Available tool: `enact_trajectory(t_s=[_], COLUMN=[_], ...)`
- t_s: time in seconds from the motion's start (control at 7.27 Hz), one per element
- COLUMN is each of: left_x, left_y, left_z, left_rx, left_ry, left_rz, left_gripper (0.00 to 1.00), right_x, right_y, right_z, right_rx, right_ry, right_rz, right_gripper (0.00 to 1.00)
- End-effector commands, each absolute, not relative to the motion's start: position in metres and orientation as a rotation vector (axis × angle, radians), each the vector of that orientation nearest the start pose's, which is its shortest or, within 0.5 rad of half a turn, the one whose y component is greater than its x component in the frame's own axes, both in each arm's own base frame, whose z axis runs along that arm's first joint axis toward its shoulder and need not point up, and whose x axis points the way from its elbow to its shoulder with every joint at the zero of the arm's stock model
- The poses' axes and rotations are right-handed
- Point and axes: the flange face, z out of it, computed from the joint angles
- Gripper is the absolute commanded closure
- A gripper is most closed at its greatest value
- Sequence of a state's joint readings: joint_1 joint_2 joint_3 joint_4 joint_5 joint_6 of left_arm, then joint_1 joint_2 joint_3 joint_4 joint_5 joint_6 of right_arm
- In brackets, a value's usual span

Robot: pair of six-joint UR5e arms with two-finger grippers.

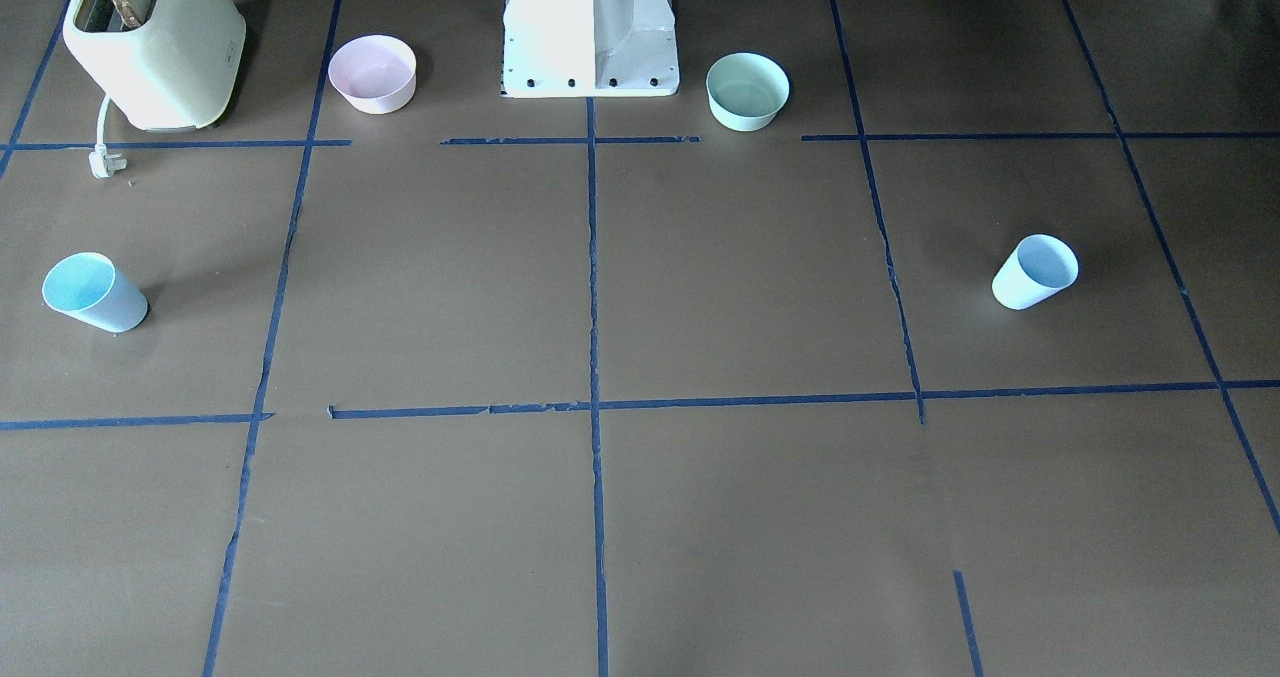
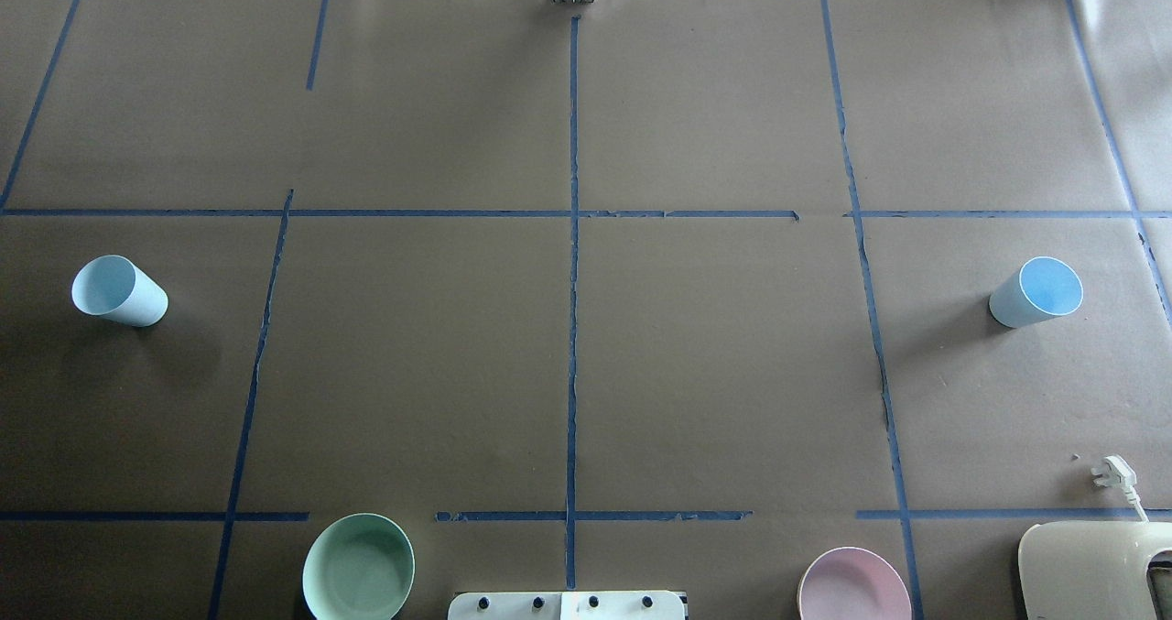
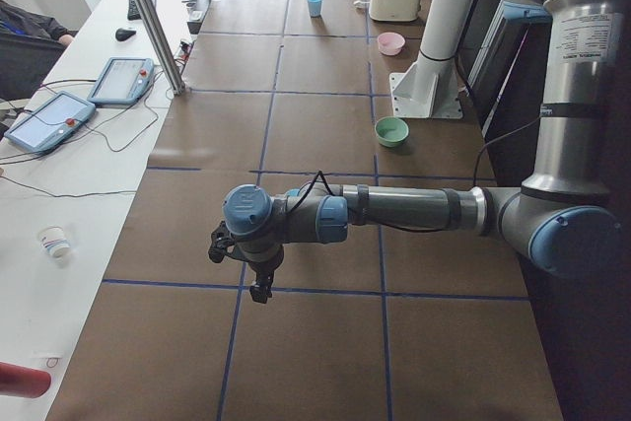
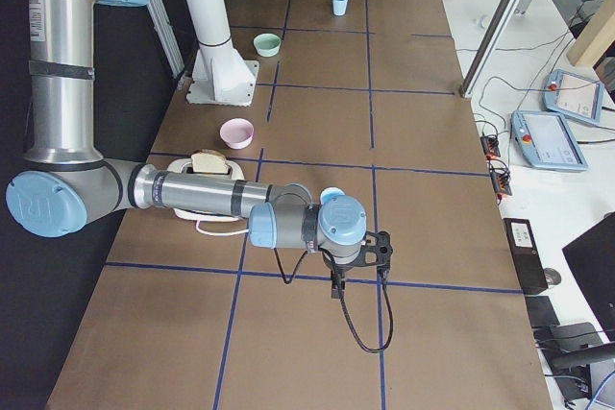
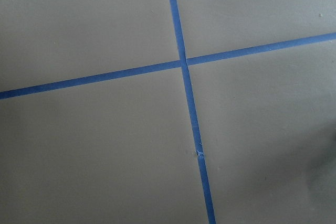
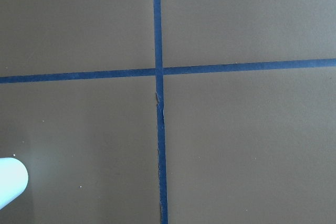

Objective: Stack blue cups with both arms

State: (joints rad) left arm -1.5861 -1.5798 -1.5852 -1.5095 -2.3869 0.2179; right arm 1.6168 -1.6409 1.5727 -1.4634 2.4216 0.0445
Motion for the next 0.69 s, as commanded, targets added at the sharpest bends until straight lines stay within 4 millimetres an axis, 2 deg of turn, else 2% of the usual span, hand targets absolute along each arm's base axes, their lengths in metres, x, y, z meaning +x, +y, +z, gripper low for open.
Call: enact_trajectory(t_s=[0.0,0.28,0.41,0.55], left_x=[-0.068,-0.068,-0.068,-0.065], left_y=[-0.492,-0.493,-0.496,-0.497], left_z=[0.649,0.645,0.629,0.584], left_rx=[0.063,0.068,0.081,0.072], left_ry=[0.815,0.815,0.813,0.816], left_rz=[0.178,0.177,0.150,-0.023], left_gripper=[0.00,0.00,0.00,0.00], right_x=[0.080,0.079,0.080,0.080], right_y=[-0.462,-0.463,-0.464,-0.463], right_z=[0.675,0.674,0.672,0.671], right_rx=[0.037,0.040,0.044,0.045], right_ry=[-0.851,-0.851,-0.851,-0.853], right_rz=[0.069,0.064,0.065,0.066], right_gripper=[0.00,0.00,0.00,0.00])
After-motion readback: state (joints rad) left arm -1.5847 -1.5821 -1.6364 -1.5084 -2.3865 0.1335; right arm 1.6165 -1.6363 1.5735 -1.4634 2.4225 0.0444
